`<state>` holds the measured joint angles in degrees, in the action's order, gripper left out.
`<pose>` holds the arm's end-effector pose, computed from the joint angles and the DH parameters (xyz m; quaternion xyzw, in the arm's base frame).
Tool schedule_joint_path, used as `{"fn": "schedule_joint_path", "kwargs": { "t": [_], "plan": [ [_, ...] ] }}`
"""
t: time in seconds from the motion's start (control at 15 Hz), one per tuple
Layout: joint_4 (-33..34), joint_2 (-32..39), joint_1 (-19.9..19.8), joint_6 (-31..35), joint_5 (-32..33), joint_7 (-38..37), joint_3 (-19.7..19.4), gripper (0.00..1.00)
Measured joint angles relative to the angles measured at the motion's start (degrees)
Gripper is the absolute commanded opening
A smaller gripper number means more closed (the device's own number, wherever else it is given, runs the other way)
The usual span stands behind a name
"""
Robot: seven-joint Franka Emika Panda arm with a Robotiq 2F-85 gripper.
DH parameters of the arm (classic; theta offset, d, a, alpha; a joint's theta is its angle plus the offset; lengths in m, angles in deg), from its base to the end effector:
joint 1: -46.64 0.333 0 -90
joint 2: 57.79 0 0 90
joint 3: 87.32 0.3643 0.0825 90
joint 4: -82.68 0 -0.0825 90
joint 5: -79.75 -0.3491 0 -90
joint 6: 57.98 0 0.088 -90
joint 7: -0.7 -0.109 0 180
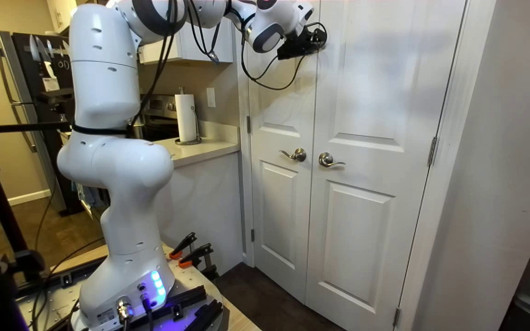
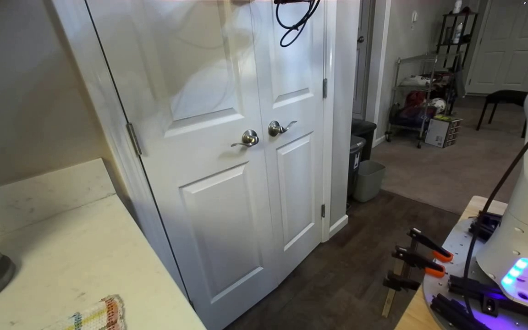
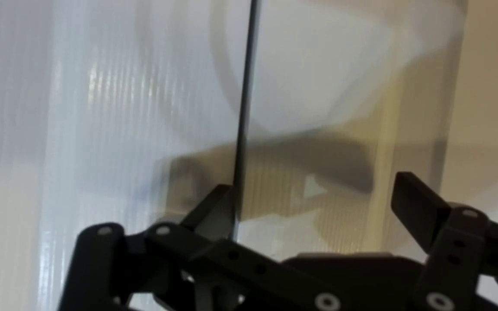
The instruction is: Close the right door
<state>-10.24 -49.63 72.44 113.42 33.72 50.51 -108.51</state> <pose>0.6166 0.0211 0.7287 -0.7950 -0.1096 -0.5961 0.0263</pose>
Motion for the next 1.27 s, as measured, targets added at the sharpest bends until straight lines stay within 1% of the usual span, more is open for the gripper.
{"fn": "schedule_joint_path", "kwargs": {
  "t": [0.27,1.27],
  "plan": [
    [1.9,1.8,-0.6,0.0,-0.4,0.0,0.0,1.0],
    [2.0,2.0,-0.7,0.0,-0.4,0.0,0.0,1.0]
  ]
}}
